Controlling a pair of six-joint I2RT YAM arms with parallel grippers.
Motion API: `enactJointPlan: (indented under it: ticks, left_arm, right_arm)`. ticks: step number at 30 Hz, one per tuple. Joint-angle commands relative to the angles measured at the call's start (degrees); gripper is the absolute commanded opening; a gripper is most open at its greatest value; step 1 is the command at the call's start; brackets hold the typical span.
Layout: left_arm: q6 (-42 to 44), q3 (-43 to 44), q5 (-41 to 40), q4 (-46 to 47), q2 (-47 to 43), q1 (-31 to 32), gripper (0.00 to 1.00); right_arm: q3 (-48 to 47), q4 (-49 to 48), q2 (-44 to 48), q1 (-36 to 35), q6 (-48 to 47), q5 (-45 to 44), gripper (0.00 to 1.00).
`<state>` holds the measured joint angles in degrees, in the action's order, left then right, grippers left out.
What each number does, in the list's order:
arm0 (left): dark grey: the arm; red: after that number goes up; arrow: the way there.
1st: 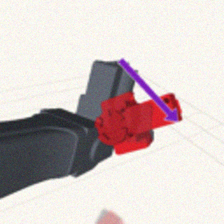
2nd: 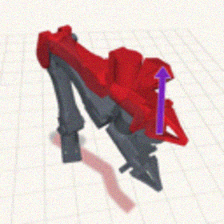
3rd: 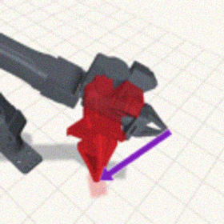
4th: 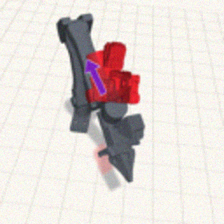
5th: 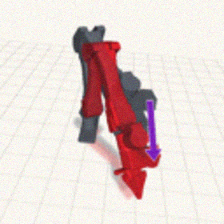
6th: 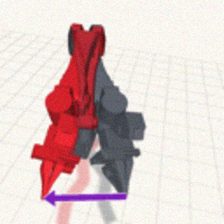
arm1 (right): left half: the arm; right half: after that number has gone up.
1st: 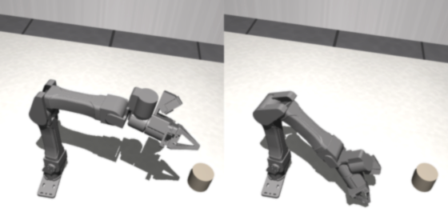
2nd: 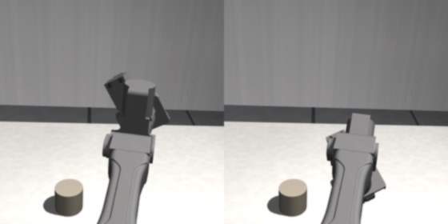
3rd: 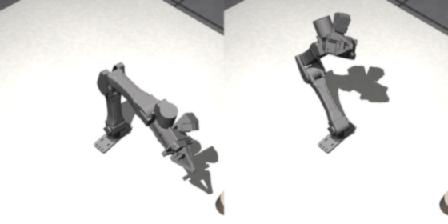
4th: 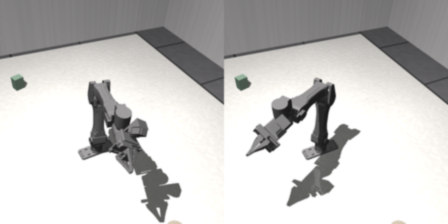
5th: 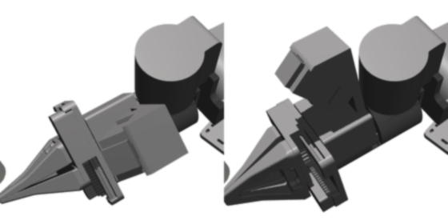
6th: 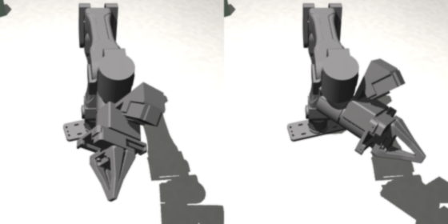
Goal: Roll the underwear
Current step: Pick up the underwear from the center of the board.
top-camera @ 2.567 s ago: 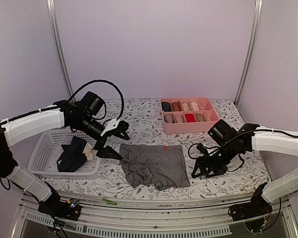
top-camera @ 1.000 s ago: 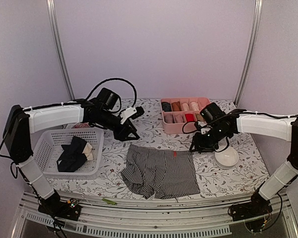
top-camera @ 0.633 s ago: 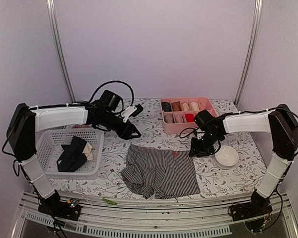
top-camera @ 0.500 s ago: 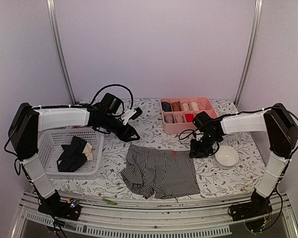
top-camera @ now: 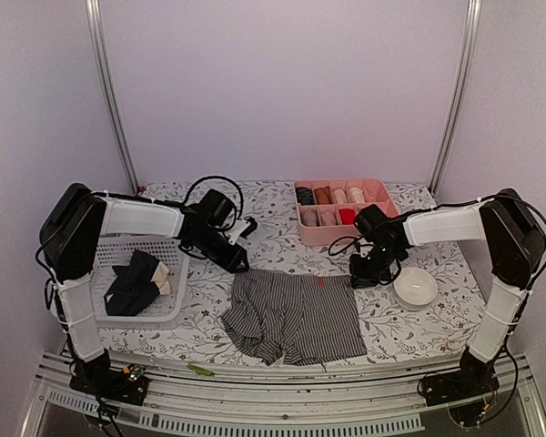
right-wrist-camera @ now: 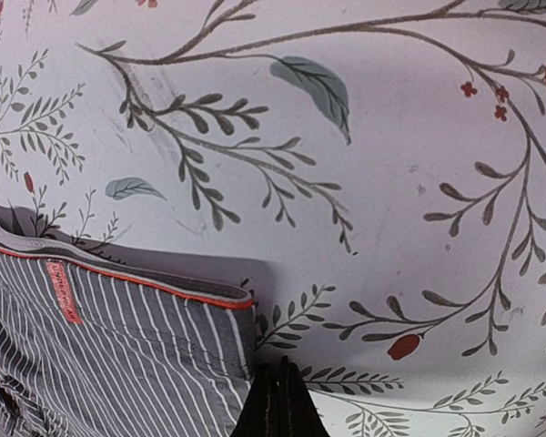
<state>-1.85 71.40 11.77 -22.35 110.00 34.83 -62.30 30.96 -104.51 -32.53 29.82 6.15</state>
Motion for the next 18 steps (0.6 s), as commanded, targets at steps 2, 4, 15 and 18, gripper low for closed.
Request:
enactJointPlan:
  ticks: [2, 4, 15, 18]
  left_arm:
    - [-1.21, 2.94, 0.18, -1.61, 5.84, -0.55, 0.34]
    - [-2.05, 3.53, 0.08, -1.92, 7.29, -0.79, 0.31]
    - [-1.21, 6.91, 3.28, -1.88, 5.83, -1.13, 0.0]
    - [-1.08, 5.34, 2.95, -0.04, 3.34, -1.43, 0.0]
  right_arm:
    - [-1.02, 0.11, 0.81, 0.71, -1.03, -1.36, 0.0]
    - [-1.76, 0.47, 0.62, 0.74, -1.41, -1.56, 0.0]
    - [-5.89, 0.58, 2.16, 1.41, -4.71, -2.51, 0.0]
    - [-5.76, 0.45, 3.23, 1.62, -5.37, -2.44, 0.0]
